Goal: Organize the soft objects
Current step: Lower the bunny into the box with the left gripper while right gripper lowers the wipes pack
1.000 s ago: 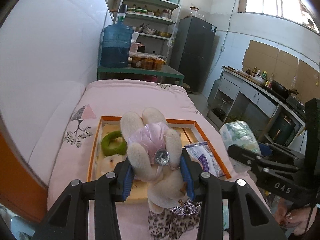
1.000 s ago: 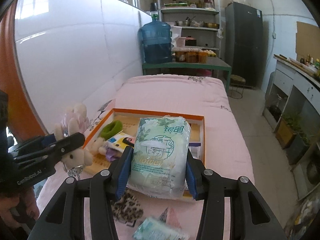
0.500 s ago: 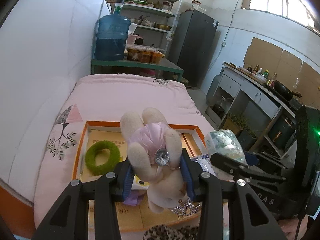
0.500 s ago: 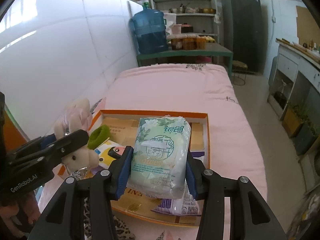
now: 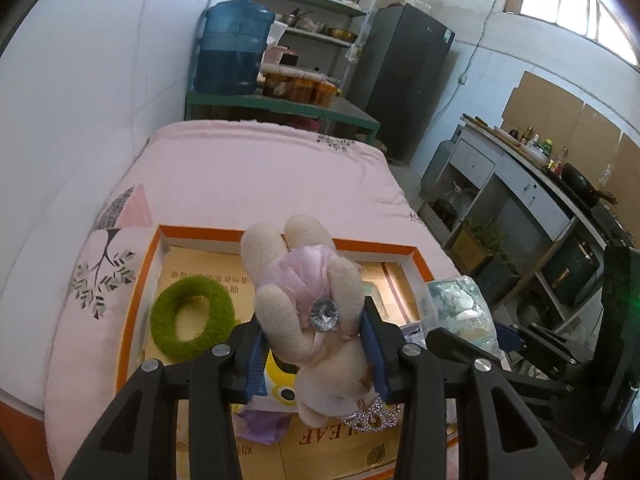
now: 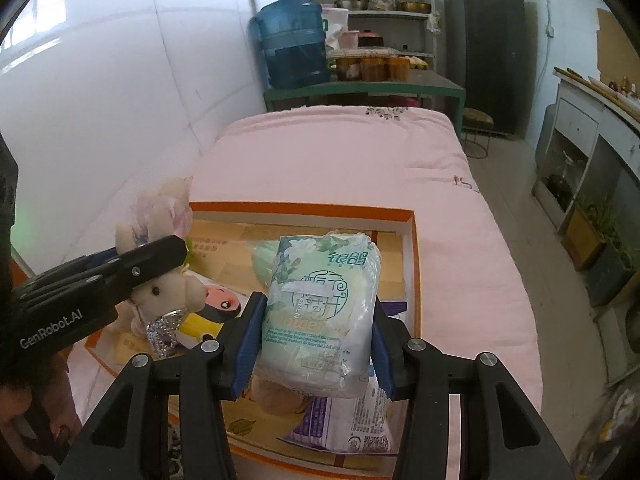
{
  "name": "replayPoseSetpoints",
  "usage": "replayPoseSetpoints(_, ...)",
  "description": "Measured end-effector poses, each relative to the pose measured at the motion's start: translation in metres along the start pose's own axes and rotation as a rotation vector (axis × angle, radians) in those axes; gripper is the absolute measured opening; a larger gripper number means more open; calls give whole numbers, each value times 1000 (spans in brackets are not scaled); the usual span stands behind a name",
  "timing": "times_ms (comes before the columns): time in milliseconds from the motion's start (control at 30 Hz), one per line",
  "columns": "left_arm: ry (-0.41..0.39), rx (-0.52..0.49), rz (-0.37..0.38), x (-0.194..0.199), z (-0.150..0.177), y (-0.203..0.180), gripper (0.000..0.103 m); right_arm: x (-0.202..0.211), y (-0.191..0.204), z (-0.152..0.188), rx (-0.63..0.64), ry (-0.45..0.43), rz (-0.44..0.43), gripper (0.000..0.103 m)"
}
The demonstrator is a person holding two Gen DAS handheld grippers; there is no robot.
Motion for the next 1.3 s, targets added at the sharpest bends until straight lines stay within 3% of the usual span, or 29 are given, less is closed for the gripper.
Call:
replayPoseSetpoints(467, 78, -9, -15, -30, 11, 1, 44, -25, -10, 9, -12, 53, -10, 49)
replayPoseSetpoints(733, 112, -16, 28, -39, 18, -2, 52, -31, -13, 11, -14, 52, -22, 51)
replayPoseSetpoints(1033, 92, -3, 19, -33, 18, 3, 66, -30, -13, 12, -16, 46, -22, 66)
replayPoseSetpoints(1300, 55, 26, 24, -17, 16, 8, 68, -19, -9, 14, -3, 29, -13, 72)
Point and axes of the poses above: each gripper's, at about its wrist camera, not at the fingertips, and x roughly against the way its jaws point, y to its left, z to its underside, the point moved 6 cm from there along -x, roughly the way its jaws point, and after that the axes turned 12 degrees about -z, right-handed, at the moved point
